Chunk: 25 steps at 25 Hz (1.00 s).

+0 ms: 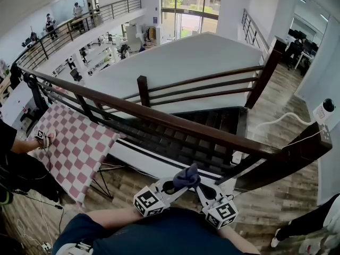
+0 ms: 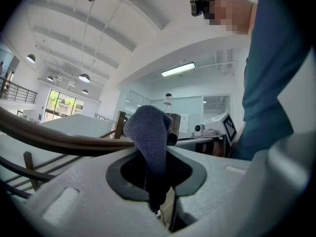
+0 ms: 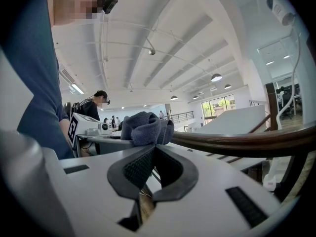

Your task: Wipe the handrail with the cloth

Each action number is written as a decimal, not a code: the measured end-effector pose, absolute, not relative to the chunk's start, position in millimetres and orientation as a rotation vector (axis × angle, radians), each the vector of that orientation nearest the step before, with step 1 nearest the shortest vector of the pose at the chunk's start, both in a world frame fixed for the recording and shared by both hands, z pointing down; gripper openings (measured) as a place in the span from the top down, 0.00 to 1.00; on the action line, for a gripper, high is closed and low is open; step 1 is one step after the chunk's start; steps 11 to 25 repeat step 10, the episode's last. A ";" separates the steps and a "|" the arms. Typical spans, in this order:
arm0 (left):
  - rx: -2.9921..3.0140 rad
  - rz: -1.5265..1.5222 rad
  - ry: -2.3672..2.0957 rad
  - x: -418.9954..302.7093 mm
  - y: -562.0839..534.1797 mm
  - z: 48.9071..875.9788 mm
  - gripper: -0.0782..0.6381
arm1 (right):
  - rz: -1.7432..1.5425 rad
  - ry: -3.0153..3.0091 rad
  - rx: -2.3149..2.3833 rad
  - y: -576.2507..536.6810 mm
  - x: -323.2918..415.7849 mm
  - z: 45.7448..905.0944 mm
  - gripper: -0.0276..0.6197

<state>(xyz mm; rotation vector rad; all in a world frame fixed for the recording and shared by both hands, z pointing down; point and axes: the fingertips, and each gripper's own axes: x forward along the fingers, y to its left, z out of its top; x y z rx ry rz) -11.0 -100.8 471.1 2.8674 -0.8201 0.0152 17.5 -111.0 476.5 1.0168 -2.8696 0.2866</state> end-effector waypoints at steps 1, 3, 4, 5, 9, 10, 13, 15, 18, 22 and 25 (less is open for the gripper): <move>2.868 0.014 -0.821 -11.1 -100.9 471.1 0.80 | 0.284 -2.870 1.014 -111.1 17.4 476.6 0.94; 2.868 0.013 -0.823 -11.4 -100.7 471.3 0.80 | 0.282 -2.870 1.012 -111.1 17.0 476.7 0.94; 2.867 0.013 -0.824 -11.7 -100.4 471.5 0.80 | 0.283 -2.868 1.013 -110.9 16.7 476.4 0.94; 2.867 0.013 -0.824 -12.0 -100.1 471.5 0.80 | 0.283 -2.867 1.014 -110.8 16.4 476.2 0.94; 2.866 0.012 -0.825 -12.0 -99.0 471.1 0.80 | 0.286 -2.863 1.013 -109.5 16.8 477.1 0.94; 2.866 0.011 -0.825 -11.7 -98.7 471.0 0.80 | 0.287 -2.863 1.013 -109.1 17.1 477.7 0.94; 2.866 0.011 -0.825 -11.7 -98.7 471.0 0.80 | 0.287 -2.863 1.013 -109.1 17.1 477.7 0.94; 2.866 0.011 -0.825 -11.7 -98.7 471.0 0.80 | 0.287 -2.863 1.013 -109.1 17.1 477.7 0.94; 2.866 0.011 -0.825 -11.7 -98.7 471.0 0.80 | 0.287 -2.863 1.013 -109.1 17.1 477.7 0.94; 2.866 0.011 -0.825 -11.7 -98.7 471.0 0.80 | 0.287 -2.863 1.013 -109.1 17.1 477.7 0.94; 2.866 0.011 -0.825 -11.7 -98.7 471.0 0.80 | 0.287 -2.863 1.013 -109.1 17.1 477.7 0.94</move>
